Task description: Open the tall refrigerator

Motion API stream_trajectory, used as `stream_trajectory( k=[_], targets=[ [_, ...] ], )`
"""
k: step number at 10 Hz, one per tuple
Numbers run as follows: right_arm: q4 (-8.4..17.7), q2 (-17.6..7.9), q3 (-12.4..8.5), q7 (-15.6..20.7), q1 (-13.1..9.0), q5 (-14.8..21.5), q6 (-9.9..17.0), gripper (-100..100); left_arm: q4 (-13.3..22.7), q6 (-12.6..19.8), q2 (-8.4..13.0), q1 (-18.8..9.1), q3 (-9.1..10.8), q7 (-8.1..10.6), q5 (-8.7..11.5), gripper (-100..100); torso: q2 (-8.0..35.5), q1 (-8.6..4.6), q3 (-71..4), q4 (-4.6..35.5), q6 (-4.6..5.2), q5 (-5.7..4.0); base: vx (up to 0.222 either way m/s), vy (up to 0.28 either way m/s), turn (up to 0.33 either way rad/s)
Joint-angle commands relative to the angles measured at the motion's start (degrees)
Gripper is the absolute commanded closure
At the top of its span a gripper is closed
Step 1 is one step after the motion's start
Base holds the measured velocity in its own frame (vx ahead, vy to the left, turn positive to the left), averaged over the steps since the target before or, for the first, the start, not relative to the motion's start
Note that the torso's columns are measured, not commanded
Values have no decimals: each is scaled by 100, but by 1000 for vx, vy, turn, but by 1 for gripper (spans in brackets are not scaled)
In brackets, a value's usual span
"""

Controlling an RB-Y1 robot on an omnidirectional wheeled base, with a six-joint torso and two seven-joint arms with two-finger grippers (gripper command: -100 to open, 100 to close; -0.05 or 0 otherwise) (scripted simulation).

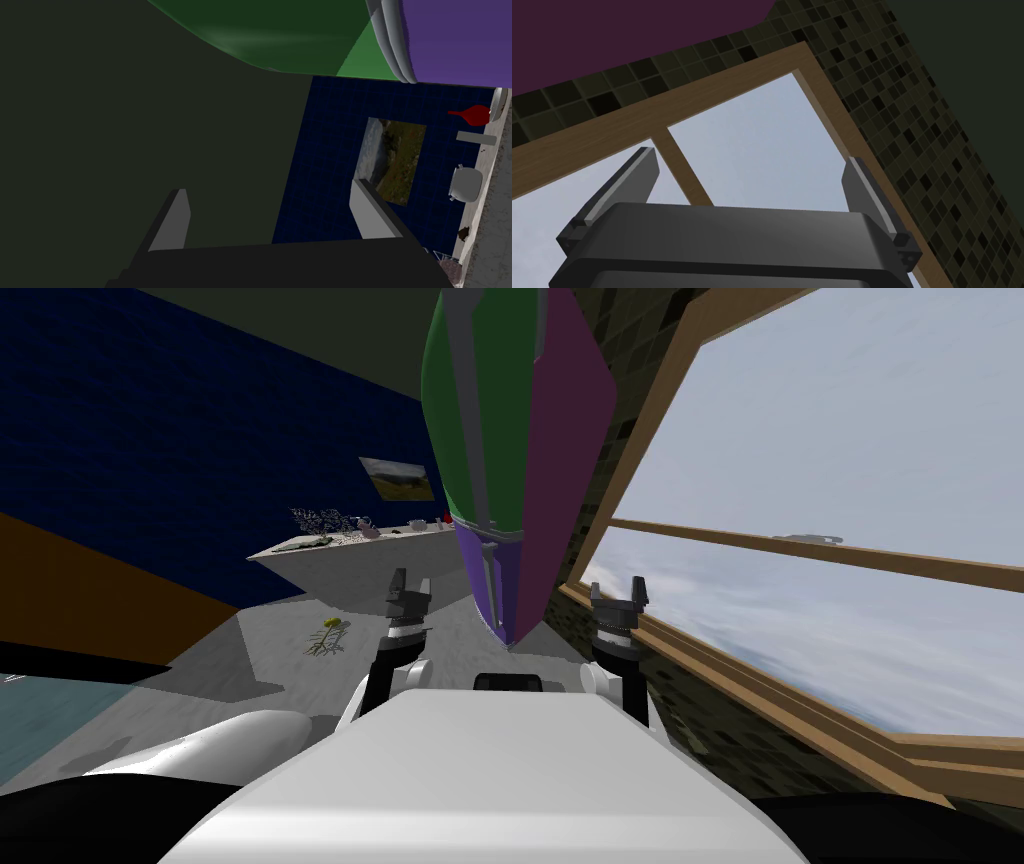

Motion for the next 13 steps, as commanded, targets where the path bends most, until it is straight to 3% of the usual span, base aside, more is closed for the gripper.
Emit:
stream_trajectory(
  k=[1, 9, 10, 13],
  targets=[
    [0, 0, 0, 0, 0, 0, 0, 0, 0, 0, 0, 0, 0, 0, 0, 0, 232, 0, -467, 235, 0, 0, 0, 0, 0],
    [-2, 0, 0, 0, 0, 0, -1, 0, -2, -1, 0, 0, 0, 0, 0, 0, 3539, 0, -7073, 3537, 0, 0, 0, 0, 0],
    [-2, 0, 0, 0, 0, 0, -1, 0, 3, 96, 181, -95, -22, -5, 4, -100, 3962, 0, -7919, 3960, 0, 0, 10, -7, 2],
    [1, 0, 0, 0, 1, 0, 0, 0, 5, 473, 535, -465, -110, -23, 18, -100, 4218, -4, -8454, 4220, 0, -1, 18, -20, 2]
  ],
)
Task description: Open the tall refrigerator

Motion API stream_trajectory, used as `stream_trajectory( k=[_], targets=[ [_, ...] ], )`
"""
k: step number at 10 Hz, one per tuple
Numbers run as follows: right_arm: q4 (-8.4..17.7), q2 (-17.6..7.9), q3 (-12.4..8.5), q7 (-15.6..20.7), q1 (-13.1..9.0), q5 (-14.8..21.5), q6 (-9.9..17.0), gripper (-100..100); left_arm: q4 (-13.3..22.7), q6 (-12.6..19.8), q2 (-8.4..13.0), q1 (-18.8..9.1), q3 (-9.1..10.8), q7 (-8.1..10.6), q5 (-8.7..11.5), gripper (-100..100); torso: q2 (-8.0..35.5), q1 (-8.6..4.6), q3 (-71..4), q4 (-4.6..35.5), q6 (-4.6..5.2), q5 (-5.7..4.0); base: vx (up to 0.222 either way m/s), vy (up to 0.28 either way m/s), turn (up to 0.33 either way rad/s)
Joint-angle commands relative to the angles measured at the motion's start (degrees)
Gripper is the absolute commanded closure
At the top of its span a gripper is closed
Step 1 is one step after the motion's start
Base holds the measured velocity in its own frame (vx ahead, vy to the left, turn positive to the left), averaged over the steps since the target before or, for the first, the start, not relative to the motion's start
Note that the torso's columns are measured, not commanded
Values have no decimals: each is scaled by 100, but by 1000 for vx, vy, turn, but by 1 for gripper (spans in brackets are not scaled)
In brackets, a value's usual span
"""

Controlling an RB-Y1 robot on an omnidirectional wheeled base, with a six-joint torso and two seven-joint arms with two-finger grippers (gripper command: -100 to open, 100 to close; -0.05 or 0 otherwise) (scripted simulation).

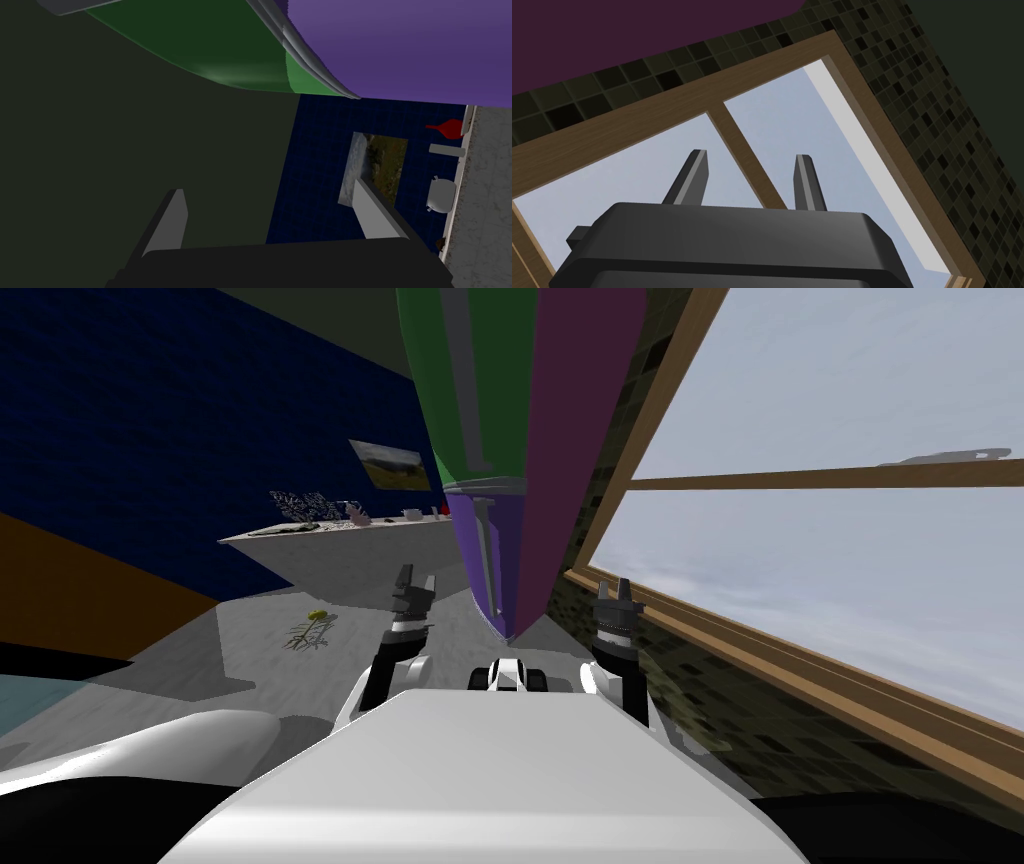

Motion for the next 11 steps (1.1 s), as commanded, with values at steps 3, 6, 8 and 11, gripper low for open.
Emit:
stream_trajectory(
  k=[3, 6, 8, 11],
  targets=[
    [0, 0, 0, 0, 0, 0, 0, 0, 6, 744, 410, -760, -198, -42, 30, -100, 9, 0, -3, 8, 0, 0, 31, -36, 3],
    [0, 0, 0, 0, 0, 0, 0, 0, 4, 1062, 455, -1042, -254, -56, 38, -100, 14, 9, -1, 9, 0, 2, 23, -22, 2],
    [0, 0, 0, 0, 0, 0, 0, 0, 0, 1316, 486, -1292, -314, -72, 46, -100, 12, 3, -1, 9, 1, 1, 18, -20, 3],
    [0, 0, 0, 0, 0, 0, 0, 0, -9, 1795, 514, -1817, -441, -111, 60, -100, 9, 4, -4, 8, -1, 1, 26, -22, 4]
  ],
)
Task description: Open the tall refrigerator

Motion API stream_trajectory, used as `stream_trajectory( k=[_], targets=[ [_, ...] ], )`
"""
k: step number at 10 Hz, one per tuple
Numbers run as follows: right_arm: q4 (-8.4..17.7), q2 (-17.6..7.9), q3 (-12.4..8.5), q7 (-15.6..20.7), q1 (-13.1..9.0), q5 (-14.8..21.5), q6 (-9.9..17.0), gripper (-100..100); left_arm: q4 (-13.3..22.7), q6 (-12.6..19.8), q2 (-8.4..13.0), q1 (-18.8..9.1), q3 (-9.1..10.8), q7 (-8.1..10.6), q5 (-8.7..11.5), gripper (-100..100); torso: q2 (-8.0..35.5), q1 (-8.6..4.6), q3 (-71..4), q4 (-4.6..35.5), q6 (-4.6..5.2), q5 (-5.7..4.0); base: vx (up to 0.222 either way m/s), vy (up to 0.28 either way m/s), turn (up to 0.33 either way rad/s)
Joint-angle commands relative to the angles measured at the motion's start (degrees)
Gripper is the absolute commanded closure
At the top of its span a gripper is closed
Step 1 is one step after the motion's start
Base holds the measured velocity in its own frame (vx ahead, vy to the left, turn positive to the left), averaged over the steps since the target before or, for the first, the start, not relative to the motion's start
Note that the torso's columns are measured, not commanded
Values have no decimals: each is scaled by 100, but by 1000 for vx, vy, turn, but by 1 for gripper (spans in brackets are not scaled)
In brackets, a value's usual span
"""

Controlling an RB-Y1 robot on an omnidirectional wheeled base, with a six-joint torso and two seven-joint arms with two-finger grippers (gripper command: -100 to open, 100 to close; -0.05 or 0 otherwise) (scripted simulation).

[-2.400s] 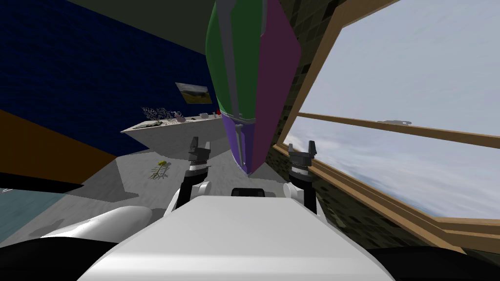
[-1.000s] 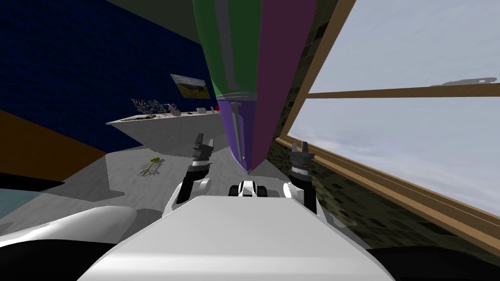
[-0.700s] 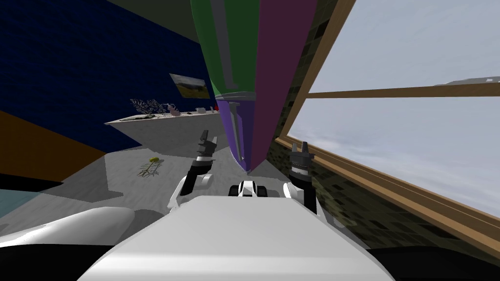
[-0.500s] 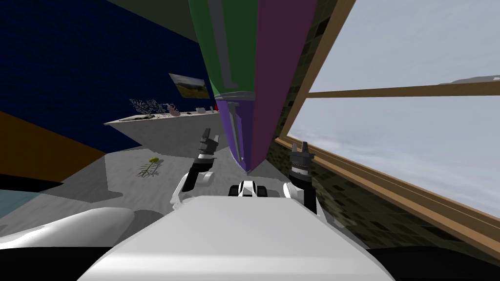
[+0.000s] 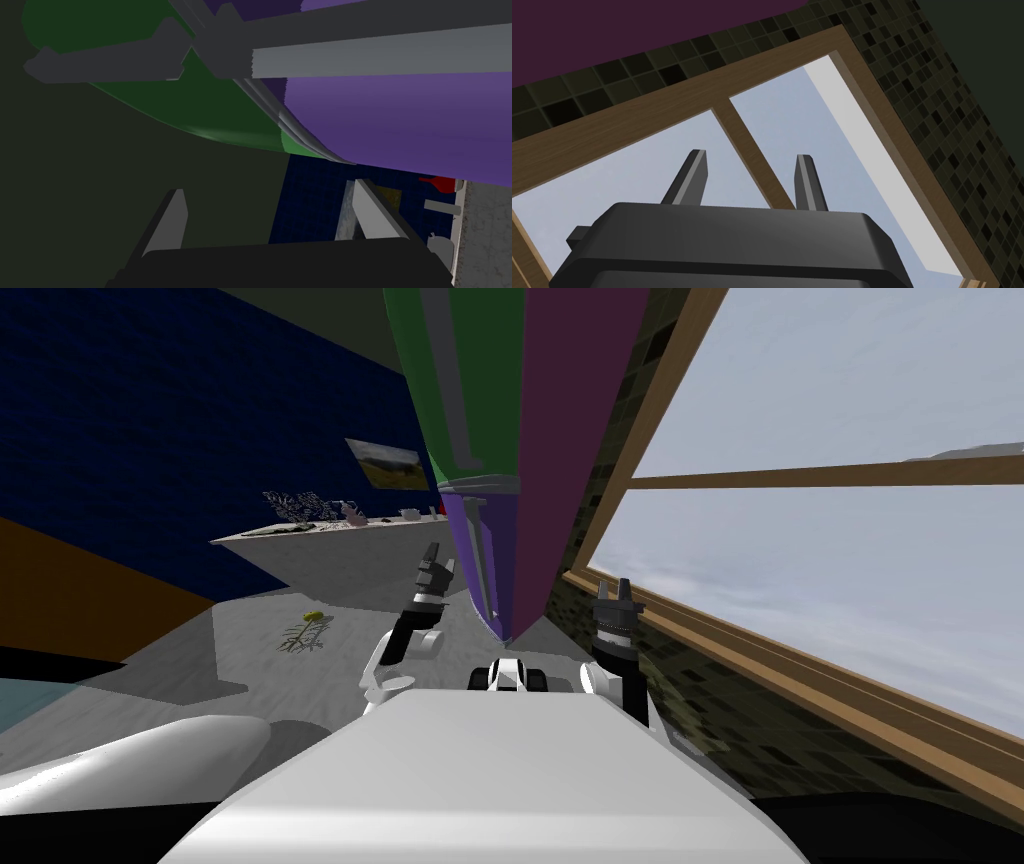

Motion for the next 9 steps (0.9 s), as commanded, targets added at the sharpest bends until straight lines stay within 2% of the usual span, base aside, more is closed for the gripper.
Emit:
stream_trajectory(
  k=[1, 2, 3, 4, 5, 6, 7, 8, 9],
  targets=[
    [0, 0, 0, 0, 0, 0, 0, 0, -28, 356, 5, -298, -85, -32, 2, -100, 0, 0, 0, 1, 1, 0, 22, -21, 2],
    [0, 0, 0, 0, 0, 0, 0, 0, -31, 561, 7, -513, -150, -56, 8, -100, 2, 1, 1, 1, 1, 0, 19, -26, 5],
    [0, 0, 0, 0, 0, 0, 0, 0, -31, 645, 7, -581, -150, -56, 8, -100, 2, -2, 1, 1, 1, -1, 19, -18, 0],
    [0, 0, 0, 0, 0, 0, 0, 0, -34, 848, 6, -826, -215, -84, 13, -100, 3, 2, 2, 1, 0, 1, 31, -25, 9],
    [0, 0, 0, 0, 0, 0, 0, 0, -34, 943, 6, -872, -215, -84, 13, -100, -1, -1, 0, 0, 1, 0, 29, -21, 2],
    [0, 0, 0, 0, 0, 0, 0, 0, -35, 1129, 5, -1104, -279, -115, 16, -100, 0, 2, 0, 0, 0, 0, 26, -19, 9],
    [0, 0, 0, 0, 0, 0, 0, 0, -35, 1248, 5, -1171, -279, -115, 16, -100, 1, 1, 1, 1, 1, 0, 22, -15, 2],
    [0, 0, 0, 0, 0, 0, 0, 0, -34, 1441, 4, -1394, -342, -152, 17, -100, 3, 3, 2, 1, 0, 1, 25, -20, 10],
    [0, 0, 0, 0, 0, 0, 0, 0, -34, 1561, 4, -1475, -342, -152, 17, -100, 2, 0, 2, 1, 1, 0, 20, -17, 4]
  ],
)
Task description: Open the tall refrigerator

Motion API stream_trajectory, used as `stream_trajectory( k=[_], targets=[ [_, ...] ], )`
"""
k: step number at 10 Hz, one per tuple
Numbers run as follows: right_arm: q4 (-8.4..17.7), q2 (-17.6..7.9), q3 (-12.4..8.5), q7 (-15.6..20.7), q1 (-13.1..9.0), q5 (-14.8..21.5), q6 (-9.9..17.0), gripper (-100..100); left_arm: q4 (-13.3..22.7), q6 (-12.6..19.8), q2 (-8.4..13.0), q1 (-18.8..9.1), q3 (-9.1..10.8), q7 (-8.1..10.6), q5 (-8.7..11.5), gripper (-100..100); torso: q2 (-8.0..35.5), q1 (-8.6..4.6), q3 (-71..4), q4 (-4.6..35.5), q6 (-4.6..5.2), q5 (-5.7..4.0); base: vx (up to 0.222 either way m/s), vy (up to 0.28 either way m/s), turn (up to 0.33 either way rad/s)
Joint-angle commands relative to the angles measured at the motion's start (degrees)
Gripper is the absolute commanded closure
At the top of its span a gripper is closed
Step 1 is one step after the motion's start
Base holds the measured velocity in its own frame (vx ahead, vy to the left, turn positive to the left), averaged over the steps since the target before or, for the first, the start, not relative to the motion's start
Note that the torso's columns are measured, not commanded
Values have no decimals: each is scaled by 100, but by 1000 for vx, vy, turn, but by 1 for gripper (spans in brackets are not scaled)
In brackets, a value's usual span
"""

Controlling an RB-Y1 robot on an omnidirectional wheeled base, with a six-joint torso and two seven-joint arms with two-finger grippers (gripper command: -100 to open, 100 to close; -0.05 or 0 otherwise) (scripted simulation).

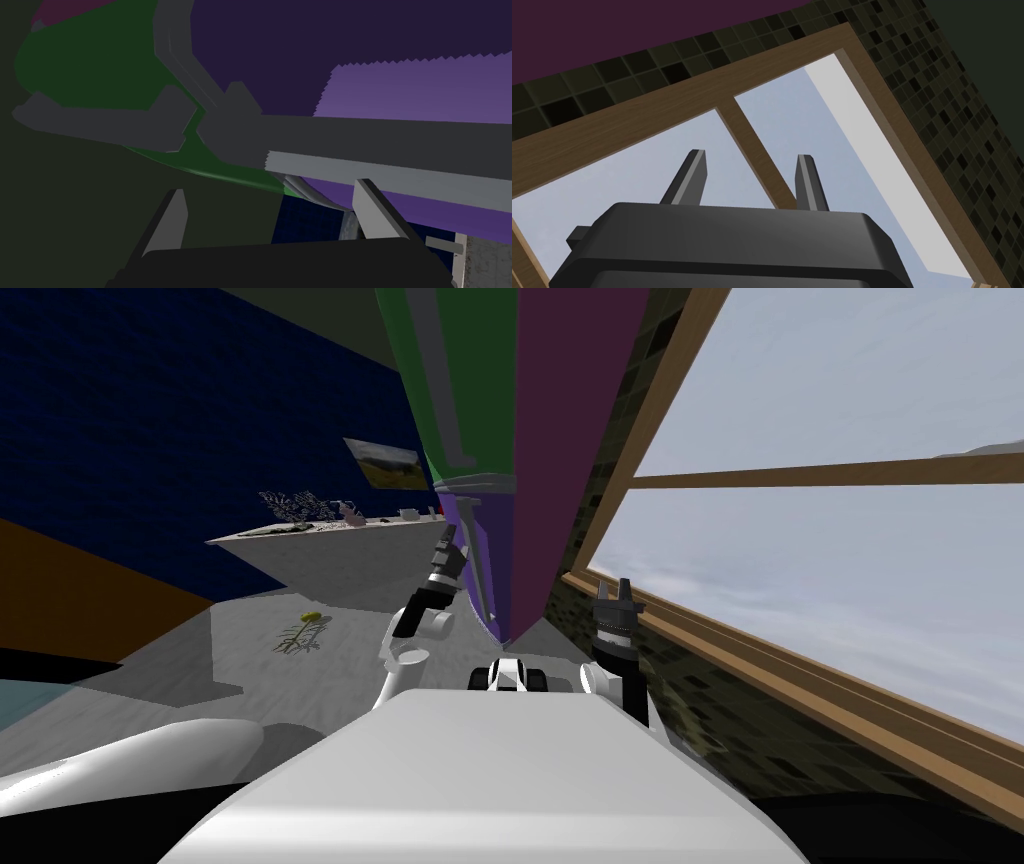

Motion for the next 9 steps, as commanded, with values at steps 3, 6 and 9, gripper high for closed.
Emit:
stream_trajectory(
  k=[3, 6, 9],
  targets=[
    [0, 0, 0, 0, 0, 0, 0, 0, 16, 775, 7, -709, -139, -104, 3, -100, -12, -6, -11, 1, 11, -5, 14, -12, 24],
    [0, 0, 0, 0, 0, 0, 0, 0, 22, 1210, 5, -1084, -193, -157, -2, -100, -52, -57, -49, 17, 40, -35, 5, -5, 19],
    [0, 0, 0, 0, 0, 0, 0, 0, 29, 1531, 3, -1366, -241, -216, -11, -100, -82, -82, -75, 23, 59, -50, 9, -4, 11]
  ],
)
